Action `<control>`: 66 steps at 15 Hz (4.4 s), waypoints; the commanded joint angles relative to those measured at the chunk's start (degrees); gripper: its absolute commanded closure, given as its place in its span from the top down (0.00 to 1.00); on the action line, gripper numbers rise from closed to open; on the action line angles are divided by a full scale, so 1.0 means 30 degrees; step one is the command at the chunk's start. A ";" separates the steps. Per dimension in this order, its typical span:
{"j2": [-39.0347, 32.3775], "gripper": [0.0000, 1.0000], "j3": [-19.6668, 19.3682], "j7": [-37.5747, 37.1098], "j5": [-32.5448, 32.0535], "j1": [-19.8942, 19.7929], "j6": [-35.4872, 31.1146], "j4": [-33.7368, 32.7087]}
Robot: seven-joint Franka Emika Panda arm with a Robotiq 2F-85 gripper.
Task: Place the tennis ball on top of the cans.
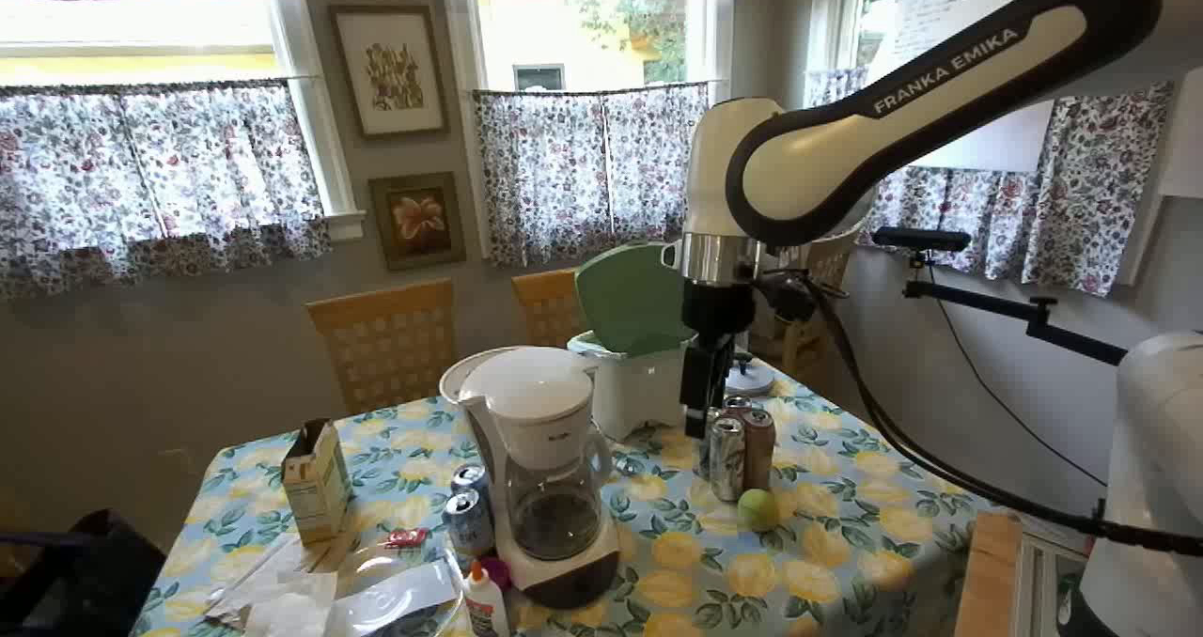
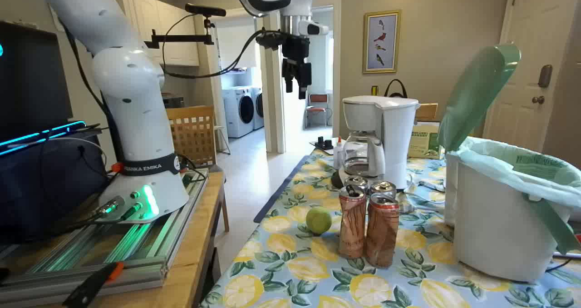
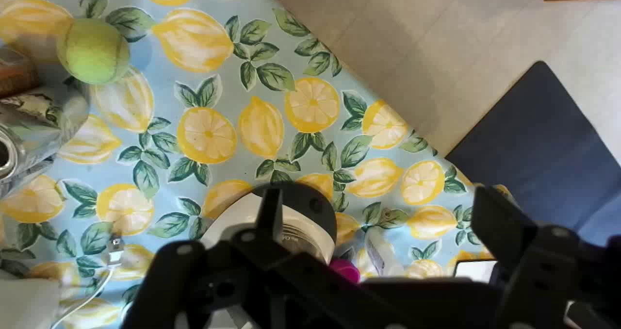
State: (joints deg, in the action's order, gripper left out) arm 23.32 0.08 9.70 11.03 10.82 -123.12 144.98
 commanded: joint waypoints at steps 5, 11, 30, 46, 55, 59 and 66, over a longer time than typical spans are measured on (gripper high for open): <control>-0.0033 1.00 0.0419 -0.0486 -0.0246 -0.0528 0.0058 -0.0020; -0.0259 1.00 0.0388 -0.4224 -0.0979 -0.2614 0.0335 0.0750; -0.2193 1.00 0.0498 -0.7813 -0.2357 -0.4560 -0.0992 0.2724; -0.7219 1.00 -0.0198 -1.5912 -0.9092 -0.6268 -0.4316 0.2448; -0.8403 1.00 -0.1630 -1.5758 -0.9682 -0.5831 -0.8535 0.2778; -0.8812 1.00 -0.2333 -1.9596 -1.4214 -0.5822 -0.9051 0.2416; -1.0079 1.00 -0.2968 -1.9198 -1.4893 -0.6076 -1.2533 0.2506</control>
State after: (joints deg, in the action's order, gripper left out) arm -3.59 -8.01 -50.68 -35.57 -7.36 -154.03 152.69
